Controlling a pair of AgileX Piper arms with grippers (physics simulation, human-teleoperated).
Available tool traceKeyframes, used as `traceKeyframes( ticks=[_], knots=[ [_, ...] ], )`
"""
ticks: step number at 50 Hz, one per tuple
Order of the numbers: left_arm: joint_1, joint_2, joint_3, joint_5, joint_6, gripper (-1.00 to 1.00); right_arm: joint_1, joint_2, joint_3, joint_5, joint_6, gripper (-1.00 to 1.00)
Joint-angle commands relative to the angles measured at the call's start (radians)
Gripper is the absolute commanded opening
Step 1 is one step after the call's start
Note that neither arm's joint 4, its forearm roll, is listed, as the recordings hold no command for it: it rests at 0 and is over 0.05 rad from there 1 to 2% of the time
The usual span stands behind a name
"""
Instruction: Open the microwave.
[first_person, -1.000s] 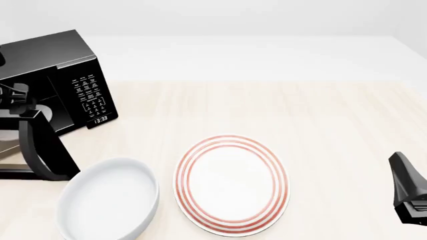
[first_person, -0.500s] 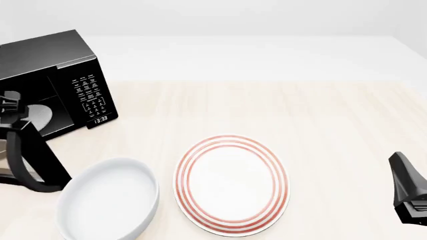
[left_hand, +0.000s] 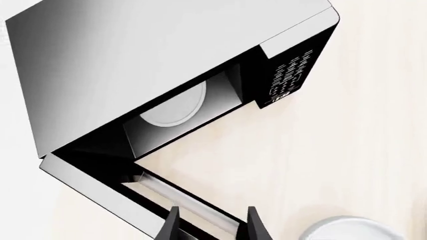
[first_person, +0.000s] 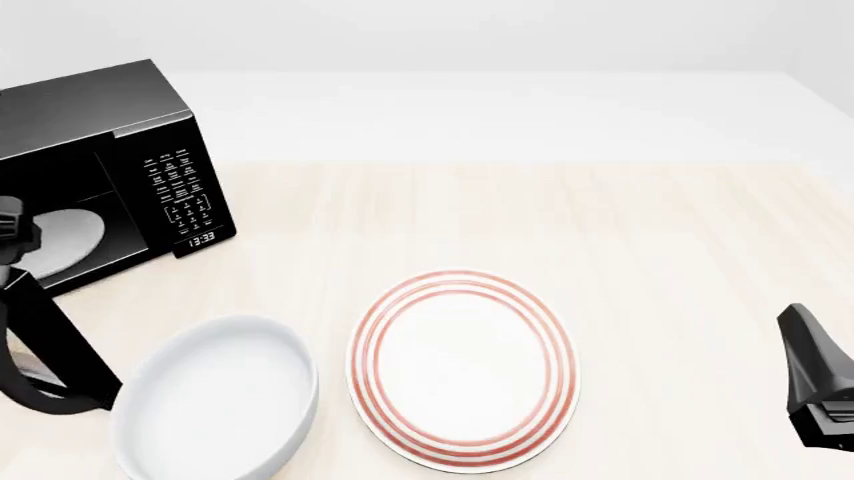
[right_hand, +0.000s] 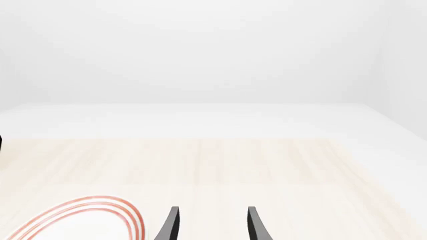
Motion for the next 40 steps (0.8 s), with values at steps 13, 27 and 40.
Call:
traceKeyframes(
  ticks=[13,27,40],
  knots=[
    [0.04,-0.037,-0.009,0.037,-0.07,1.0,0.0,0.0,0.0,0.0,0.0,1.0],
    [0.039,-0.03,0.009,0.038,-0.085,1.0,0.0,0.0,0.0,0.0,0.0,1.0],
    [0.051,-0.011,-0.007,0.026,-0.08,1.0,0.0,0.0,0.0,0.0,0.0,1.0]
  ],
)
